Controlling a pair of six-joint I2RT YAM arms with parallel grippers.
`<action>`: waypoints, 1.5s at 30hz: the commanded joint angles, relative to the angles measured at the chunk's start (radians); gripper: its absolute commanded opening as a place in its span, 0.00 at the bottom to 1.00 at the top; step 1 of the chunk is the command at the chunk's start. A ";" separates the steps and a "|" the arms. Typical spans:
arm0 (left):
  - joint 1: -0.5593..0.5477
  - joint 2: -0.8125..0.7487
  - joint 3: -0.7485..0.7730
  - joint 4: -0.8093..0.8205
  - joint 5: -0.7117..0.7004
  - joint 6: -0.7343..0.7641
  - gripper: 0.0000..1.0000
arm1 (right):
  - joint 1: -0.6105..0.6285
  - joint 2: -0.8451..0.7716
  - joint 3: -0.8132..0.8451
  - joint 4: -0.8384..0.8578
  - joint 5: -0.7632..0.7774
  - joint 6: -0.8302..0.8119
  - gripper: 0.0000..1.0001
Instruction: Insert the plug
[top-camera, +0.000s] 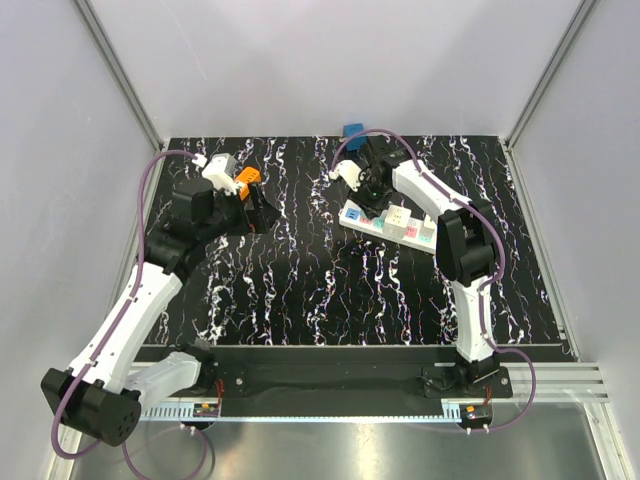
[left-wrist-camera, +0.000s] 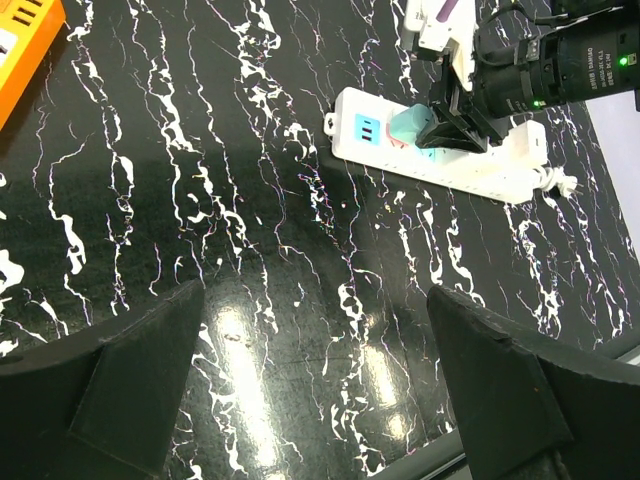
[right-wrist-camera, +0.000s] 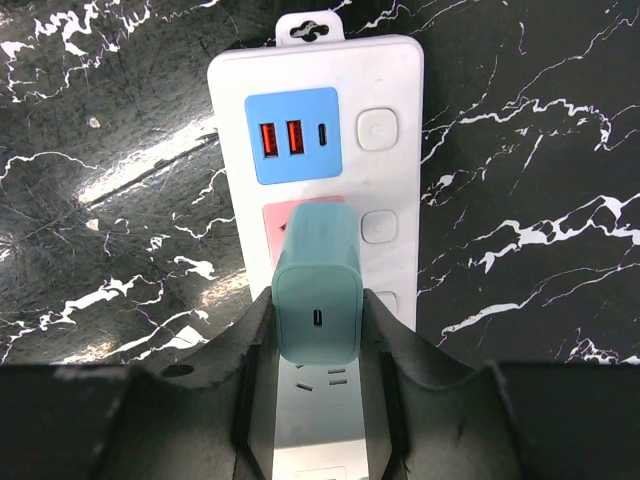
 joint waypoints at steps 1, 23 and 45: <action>0.006 -0.010 -0.001 0.033 -0.001 -0.006 0.99 | 0.029 0.184 -0.106 -0.028 -0.011 0.017 0.00; 0.026 -0.026 -0.001 0.031 -0.013 -0.003 0.99 | 0.065 0.232 -0.037 -0.099 0.040 0.062 0.00; 0.053 -0.007 -0.026 0.054 0.015 0.019 0.99 | 0.065 -0.138 0.044 -0.002 0.095 0.105 0.71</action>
